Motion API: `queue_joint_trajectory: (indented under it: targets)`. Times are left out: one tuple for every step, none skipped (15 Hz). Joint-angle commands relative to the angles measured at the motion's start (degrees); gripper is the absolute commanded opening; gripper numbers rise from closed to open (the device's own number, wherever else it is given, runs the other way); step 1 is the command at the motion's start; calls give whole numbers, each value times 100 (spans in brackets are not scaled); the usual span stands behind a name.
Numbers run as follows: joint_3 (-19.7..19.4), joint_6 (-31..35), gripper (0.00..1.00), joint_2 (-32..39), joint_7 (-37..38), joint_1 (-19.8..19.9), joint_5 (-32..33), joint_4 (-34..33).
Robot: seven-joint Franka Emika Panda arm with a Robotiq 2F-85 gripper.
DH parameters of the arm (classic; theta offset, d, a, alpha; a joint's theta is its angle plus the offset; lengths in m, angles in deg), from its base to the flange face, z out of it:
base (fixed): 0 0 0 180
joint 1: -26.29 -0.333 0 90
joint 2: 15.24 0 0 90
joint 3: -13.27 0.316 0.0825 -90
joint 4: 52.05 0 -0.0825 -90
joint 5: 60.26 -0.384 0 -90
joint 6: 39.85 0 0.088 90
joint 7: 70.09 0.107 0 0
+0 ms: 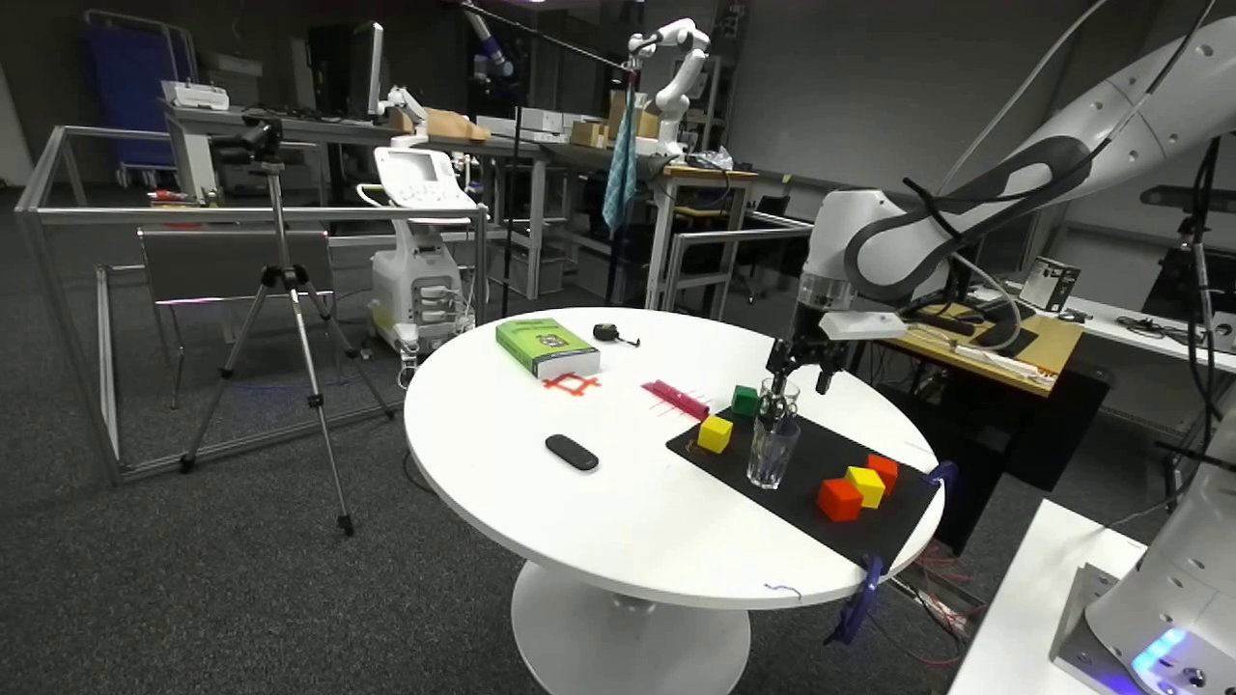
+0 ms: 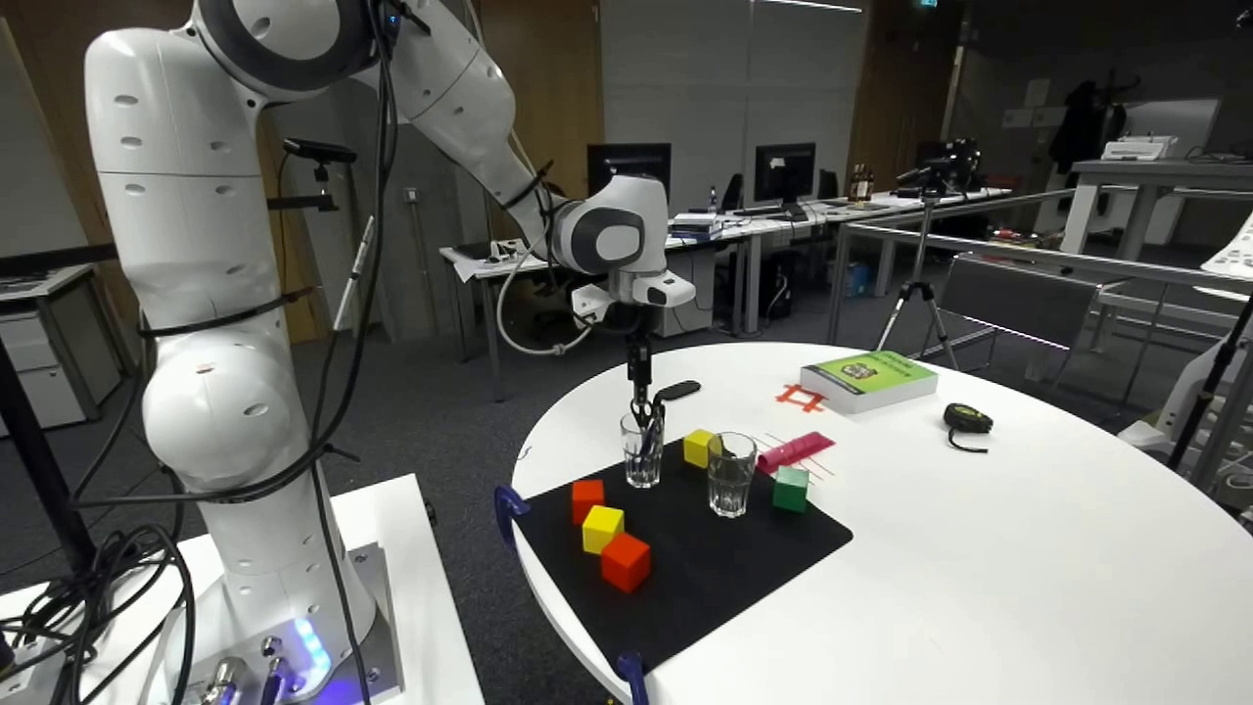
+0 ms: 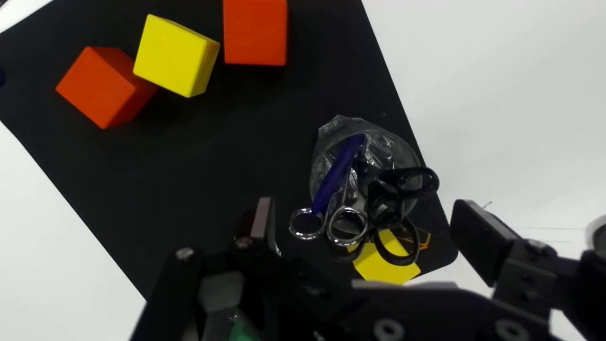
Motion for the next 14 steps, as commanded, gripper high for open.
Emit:
queue_joint_trajectory:
  targets:
    - [-56,81,100,238,376,-129,348,-179]
    - [-62,75,100,281,451,-151,422,-202]
    - [-72,87,100,329,533,-172,494,-227]
    - [-80,105,100,374,615,-192,567,-244]
    - [-92,127,100,407,719,-213,648,-259]
    - [-105,140,100,451,820,-234,705,-289]
    - [-116,151,100,486,936,-254,775,-312]
    - [-127,185,100,520,1067,-274,863,-327]
    - [-137,215,100,550,1173,-300,942,-345]
    - [-151,228,100,587,1265,-324,1016,-374]
    - [-159,224,100,621,1362,-345,1096,-398]
    - [-160,218,100,648,1437,-357,1152,-417]
    - [-164,216,100,680,1518,-376,1219,-443]
    - [-172,215,100,723,1611,-409,1293,-482]
